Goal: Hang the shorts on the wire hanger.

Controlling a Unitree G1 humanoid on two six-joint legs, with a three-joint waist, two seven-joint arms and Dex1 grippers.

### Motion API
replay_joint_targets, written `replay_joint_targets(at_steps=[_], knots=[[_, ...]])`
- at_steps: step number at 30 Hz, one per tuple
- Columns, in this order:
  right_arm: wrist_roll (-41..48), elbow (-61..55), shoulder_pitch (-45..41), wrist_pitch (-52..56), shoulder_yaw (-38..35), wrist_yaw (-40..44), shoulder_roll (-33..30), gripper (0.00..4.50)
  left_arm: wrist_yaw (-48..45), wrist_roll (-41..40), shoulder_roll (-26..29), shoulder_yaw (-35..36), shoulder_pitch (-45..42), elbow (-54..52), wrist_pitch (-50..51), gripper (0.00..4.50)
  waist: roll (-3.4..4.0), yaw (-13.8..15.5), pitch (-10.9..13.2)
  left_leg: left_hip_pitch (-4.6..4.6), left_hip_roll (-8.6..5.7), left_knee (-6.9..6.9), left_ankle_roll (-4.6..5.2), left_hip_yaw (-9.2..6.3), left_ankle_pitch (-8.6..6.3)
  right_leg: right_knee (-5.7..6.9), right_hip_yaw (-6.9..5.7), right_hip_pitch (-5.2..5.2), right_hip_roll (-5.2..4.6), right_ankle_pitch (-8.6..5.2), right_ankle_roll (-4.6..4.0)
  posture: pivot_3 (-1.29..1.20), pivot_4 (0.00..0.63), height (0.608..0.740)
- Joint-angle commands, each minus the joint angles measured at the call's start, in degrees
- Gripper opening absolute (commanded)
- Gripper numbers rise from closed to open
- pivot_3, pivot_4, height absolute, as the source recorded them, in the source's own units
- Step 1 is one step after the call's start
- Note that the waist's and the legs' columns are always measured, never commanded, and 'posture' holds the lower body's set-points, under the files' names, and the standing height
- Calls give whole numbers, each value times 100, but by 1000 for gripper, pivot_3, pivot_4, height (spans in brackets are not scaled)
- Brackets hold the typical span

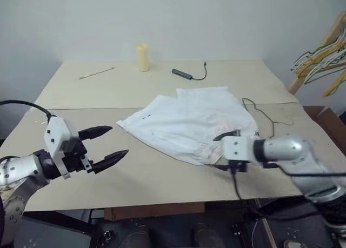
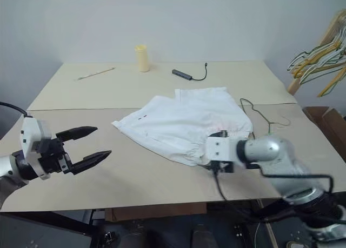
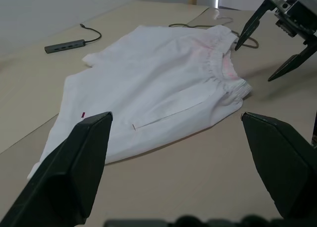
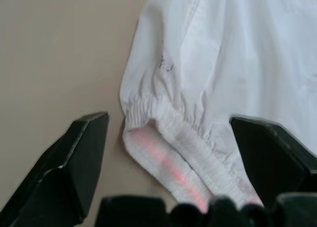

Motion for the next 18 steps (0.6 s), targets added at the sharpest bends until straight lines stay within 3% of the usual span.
replay_joint_targets(at_steps=[1, 3, 6, 16, 17, 18], knots=[[-840, -68, -309, 576, 575, -323, 319, 4484, -25, 49, 93, -8, -135, 22, -113, 4500, -1, 12, -1, -3, -4, 0, 1, 1, 0, -2, 1, 2, -3, 0, 2, -15, 67, 740], [-1465, 204, -455, 431, 1053, -365, 359, 4484, -26, 89, 81, -49, -150, 34, -135, 4500, -2, 13, -1, -29, -8, 1, 2, 2, 1, -3, 1, -12, -5, 11, 19, -14, 67, 740], [-1996, 592, -532, 80, 1422, -360, 314, 3921, -34, 126, 57, -48, -114, 7, -160, 4500, -2, 25, -1, -44, -9, 2, 2, 0, 1, -5, -1, -22, -4, 16, 32, -7, 66, 740], [-2352, 1073, -558, -532, 1447, -70, 533, 312, 21, 237, -32, -65, 35, -98, -234, 4500, -3, 11, -2, -55, -8, 2, 3, -6, 2, 0, -3, -35, 2, 17, 32, -1, 69, 740], [-2385, 1129, -565, -598, 1430, -54, 549, 40, 22, 249, -36, -74, 31, -91, -239, 4500, -3, 12, -2, -54, -8, 2, 3, -7, 2, 0, -3, -34, 2, 17, 32, -1, 69, 740], [-2400, 1179, -579, -679, 1398, -19, 529, 40, 21, 261, -37, -87, 18, -77, -247, 4500, -4, 12, -2, -53, -8, 2, 3, -7, 2, 0, -3, -32, 2, 17, 32, -5, 69, 740]])
